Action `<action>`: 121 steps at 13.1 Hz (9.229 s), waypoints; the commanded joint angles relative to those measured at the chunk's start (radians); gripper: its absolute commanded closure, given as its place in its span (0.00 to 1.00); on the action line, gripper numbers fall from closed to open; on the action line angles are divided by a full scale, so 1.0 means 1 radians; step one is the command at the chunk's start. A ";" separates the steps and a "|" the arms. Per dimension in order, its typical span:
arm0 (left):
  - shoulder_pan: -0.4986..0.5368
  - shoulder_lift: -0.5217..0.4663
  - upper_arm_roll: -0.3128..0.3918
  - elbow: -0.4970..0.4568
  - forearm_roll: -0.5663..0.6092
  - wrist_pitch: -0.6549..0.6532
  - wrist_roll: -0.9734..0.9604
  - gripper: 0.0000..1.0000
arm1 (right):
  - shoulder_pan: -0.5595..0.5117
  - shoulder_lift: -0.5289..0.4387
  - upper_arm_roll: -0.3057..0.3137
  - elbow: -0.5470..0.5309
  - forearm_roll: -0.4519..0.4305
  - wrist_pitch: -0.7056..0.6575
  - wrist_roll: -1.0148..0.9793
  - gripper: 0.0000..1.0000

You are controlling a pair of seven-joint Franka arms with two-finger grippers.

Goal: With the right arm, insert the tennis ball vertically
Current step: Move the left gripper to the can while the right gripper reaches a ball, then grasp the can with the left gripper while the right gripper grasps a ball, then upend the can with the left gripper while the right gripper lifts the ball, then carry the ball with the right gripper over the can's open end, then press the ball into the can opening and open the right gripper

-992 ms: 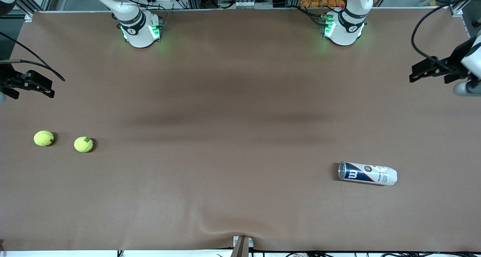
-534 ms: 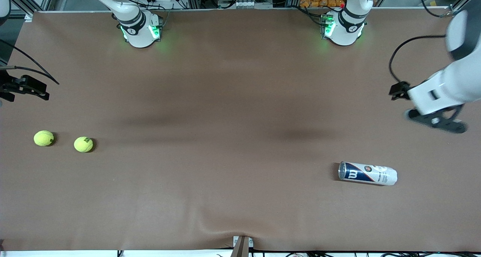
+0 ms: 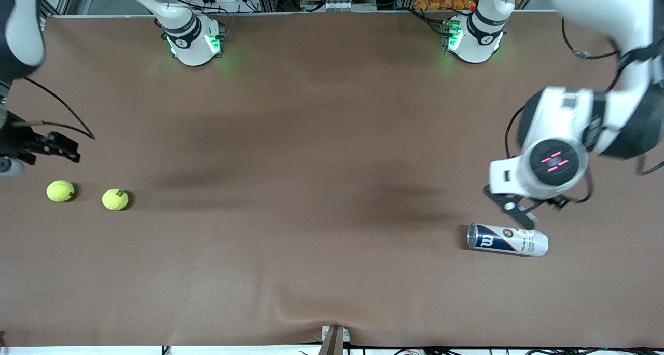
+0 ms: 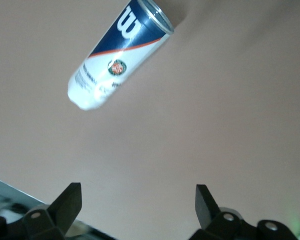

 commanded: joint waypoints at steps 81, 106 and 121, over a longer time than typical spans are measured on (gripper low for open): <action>-0.468 0.515 -0.113 0.013 -0.553 1.888 -0.550 0.37 | -0.019 0.058 0.262 0.397 0.542 -0.513 0.837 1.00; -0.491 0.526 -0.076 0.020 -0.554 1.897 -0.550 0.38 | 0.405 0.416 0.342 0.423 -0.131 0.254 0.677 1.00; -0.491 0.526 -0.076 0.022 -0.554 1.897 -0.550 0.39 | 0.423 0.485 0.415 0.326 -0.311 0.277 0.676 1.00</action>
